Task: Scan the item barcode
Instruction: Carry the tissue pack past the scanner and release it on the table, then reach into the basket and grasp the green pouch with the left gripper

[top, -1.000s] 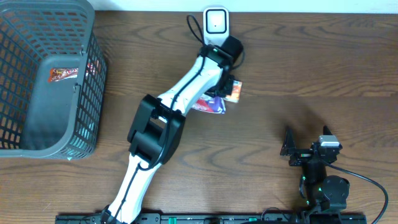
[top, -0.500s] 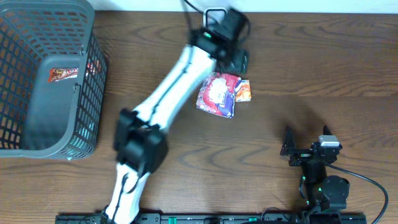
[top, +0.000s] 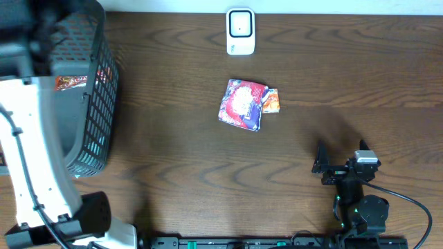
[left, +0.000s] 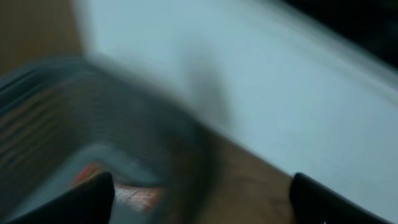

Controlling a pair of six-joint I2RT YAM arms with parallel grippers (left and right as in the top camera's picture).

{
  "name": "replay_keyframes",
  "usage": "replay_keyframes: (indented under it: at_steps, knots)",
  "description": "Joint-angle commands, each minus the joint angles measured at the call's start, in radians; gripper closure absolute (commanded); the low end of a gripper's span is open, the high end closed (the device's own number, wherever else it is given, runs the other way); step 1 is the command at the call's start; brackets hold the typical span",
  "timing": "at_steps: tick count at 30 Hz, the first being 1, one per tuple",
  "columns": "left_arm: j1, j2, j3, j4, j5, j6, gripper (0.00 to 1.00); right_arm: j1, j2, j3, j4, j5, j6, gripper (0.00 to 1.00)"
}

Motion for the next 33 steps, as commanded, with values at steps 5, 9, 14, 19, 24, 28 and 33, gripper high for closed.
replay_keyframes:
  at_steps: [5,9,14,19,24,28,33]
  knots:
    - [0.251,0.078,-0.055,-0.262,-0.008,-0.041,0.01,0.004,-0.005,-0.002,-0.004,0.002,-0.011,0.01]
    - [0.283,0.132,-0.103,-0.409,-0.008,-0.036,0.01,0.004,-0.005,-0.002,-0.004,0.002,-0.011,0.01]
    - [0.282,0.201,-0.175,-0.494,-0.008,-0.074,0.01,0.004,-0.005,-0.002,-0.004,0.002,-0.011,0.01]
    - [0.282,0.224,-0.272,-0.531,-0.008,-0.247,0.02,0.004,-0.005,-0.002,-0.004,0.002,-0.011,0.01]
    - [0.282,0.224,-0.404,-0.511,-0.008,-0.398,0.02,0.004,-0.005,-0.002,-0.004,0.002,-0.011,0.01]
    - [0.282,0.224,-0.511,-0.468,-0.004,-0.434,0.02,0.004,-0.005,-0.002,-0.004,0.002,-0.011,0.01]
    - [0.282,0.224,-0.634,-0.428,0.062,-0.487,0.02,0.004,-0.005,-0.002,-0.004,0.002,-0.011,0.01]
